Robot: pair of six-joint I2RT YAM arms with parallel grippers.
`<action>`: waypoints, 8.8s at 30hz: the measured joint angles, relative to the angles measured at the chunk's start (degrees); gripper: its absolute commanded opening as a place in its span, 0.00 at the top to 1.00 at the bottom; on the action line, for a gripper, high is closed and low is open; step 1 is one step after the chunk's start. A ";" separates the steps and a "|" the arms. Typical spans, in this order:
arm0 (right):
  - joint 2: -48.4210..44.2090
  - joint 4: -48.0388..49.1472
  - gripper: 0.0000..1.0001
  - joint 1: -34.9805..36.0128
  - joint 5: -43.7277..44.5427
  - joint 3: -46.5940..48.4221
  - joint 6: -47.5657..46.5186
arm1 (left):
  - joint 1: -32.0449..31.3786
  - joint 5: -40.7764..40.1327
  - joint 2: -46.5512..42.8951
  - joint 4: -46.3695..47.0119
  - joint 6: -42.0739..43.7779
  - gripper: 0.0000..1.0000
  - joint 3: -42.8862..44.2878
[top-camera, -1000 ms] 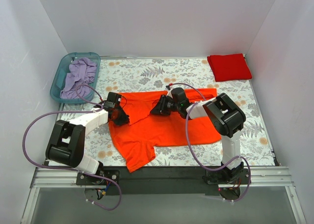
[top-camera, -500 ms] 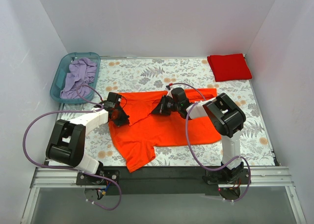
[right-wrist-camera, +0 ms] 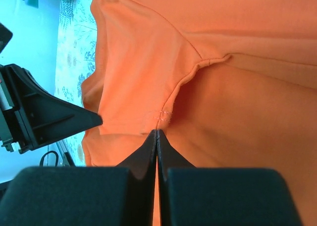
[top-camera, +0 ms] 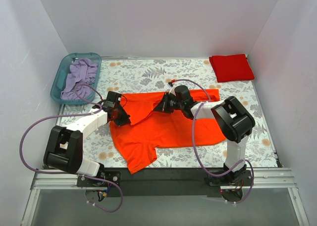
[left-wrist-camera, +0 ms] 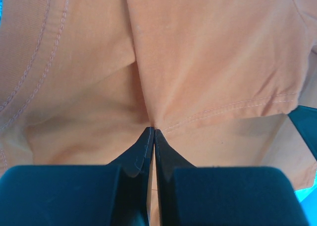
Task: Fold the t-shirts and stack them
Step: Fold the tshirt
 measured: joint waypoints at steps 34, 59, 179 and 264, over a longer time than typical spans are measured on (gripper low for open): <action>-5.90 -11.78 0.63 -11.17 0.96 2.10 -14.97 | 11.61 -3.87 2.34 0.15 3.17 0.43 11.61; 3.23 -11.82 0.63 -41.31 -3.78 4.63 -16.61 | 14.67 -9.38 29.40 3.04 9.33 0.86 28.17; -6.60 -41.64 0.63 -29.44 15.26 14.23 -39.50 | -15.02 -3.82 42.66 4.39 24.20 0.52 48.33; -3.06 -24.87 0.68 -41.31 2.78 9.55 -30.62 | -0.24 -12.24 26.60 2.47 19.50 0.46 34.93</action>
